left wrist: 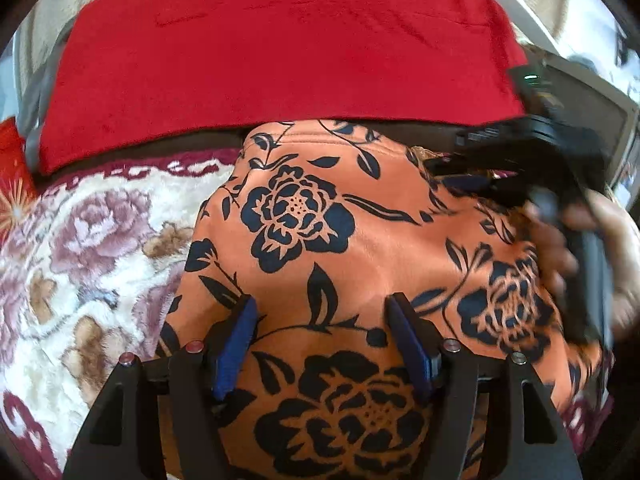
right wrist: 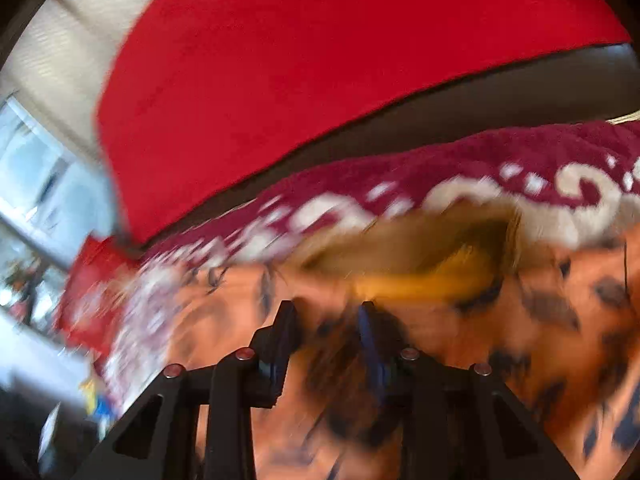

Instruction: Fold small clothes

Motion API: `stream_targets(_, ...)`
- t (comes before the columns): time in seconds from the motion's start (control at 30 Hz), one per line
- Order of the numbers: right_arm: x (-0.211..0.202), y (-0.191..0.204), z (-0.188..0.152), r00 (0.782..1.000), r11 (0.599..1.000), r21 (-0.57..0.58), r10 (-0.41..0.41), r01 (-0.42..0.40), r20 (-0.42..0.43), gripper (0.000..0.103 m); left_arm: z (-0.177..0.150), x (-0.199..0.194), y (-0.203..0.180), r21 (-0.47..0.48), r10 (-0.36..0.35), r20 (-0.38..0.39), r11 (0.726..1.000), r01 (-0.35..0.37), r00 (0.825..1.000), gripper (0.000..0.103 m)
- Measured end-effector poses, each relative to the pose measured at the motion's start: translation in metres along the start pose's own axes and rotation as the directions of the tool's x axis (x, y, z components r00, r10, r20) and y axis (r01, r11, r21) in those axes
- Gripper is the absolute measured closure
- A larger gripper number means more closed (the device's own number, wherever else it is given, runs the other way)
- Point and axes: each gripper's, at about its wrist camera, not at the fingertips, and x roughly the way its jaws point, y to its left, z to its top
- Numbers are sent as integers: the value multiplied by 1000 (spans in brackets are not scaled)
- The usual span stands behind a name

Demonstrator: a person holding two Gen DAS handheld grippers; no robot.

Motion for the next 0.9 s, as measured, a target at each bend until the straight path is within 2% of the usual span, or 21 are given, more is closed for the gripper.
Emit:
stream_targets(0.07, 8, -17, 5, 998, 993, 100, 58, -57, -7, 70, -3, -7, 7, -6, -41, 15, 999, 41, 999, 33)
stream_targets(0.13, -4, -24, 5, 992, 984, 127, 117, -122, 48, 70, -3, -12, 16, -16, -51, 30, 999, 51, 998, 33)
stream_targets(0.23, -33, -26, -2, 979, 976, 122, 165, -179, 117, 68, 1, -15, 28, -58, 42, 41, 998, -39, 998, 34)
stream_targets(0.3, -51, -25, -8, 975, 976, 107, 176, -191, 137, 69, 3, -8, 35, -82, 60, -5, 995, -60, 998, 33)
stream_targets(0.33, -62, -23, -13, 974, 977, 95, 176, -190, 140, 69, 2, -1, 34, -71, 59, -44, 996, -62, 997, 33)
stream_targets(0.37, -72, -22, -18, 975, 979, 84, 172, -185, 141, 69, 1, 1, 32, -56, 70, -50, 996, -73, 996, 33)
stream_targets(0.43, -89, -16, -25, 981, 987, 60, 138, -147, 136, 69, 4, -6, 30, -50, 77, -26, 996, -78, 997, 35)
stream_targets(0.57, -137, -32, -40, 980, 999, 11, 46, -49, 191, 69, 22, -19, 31, -105, -6, 42, 994, 10, 999, 35)
stream_targets(0.67, -166, -71, -32, 970, 995, 98, -27, 4, 242, 66, 46, -13, 27, -154, -119, 41, 980, 124, 992, 35)
stream_targets(0.7, -174, -85, -30, 968, 990, 140, -39, 4, 250, 66, 54, -12, 24, -165, -139, 52, 975, 146, 989, 35)
stream_targets(0.73, -179, -100, -26, 967, 982, 186, -52, 5, 251, 66, 63, -9, 20, -164, -141, 63, 975, 149, 988, 30)
stream_targets(0.77, -182, -110, -24, 965, 976, 217, -90, 36, 247, 62, 69, -5, 15, -155, -131, 62, 978, 140, 989, 24)
stream_targets(0.8, -184, -117, -22, 957, 967, 237, -155, 96, 244, 40, 76, 1, 11, -145, -116, 47, 982, 122, 992, 16)
stream_targets(0.83, -185, -123, -20, 943, 956, 244, -223, 162, 246, 26, 82, 10, 9, -150, -100, 31, 983, 104, 994, 16)
stream_targets(0.87, -184, -128, -17, 933, 951, 236, -257, 199, 253, 26, 85, 17, 10, -167, -96, 20, 981, 98, 995, 16)
stream_targets(0.9, -181, -133, -13, 931, 948, 228, -274, 220, 240, 26, 87, 26, 13, -194, -97, 0, 976, 95, 995, 16)
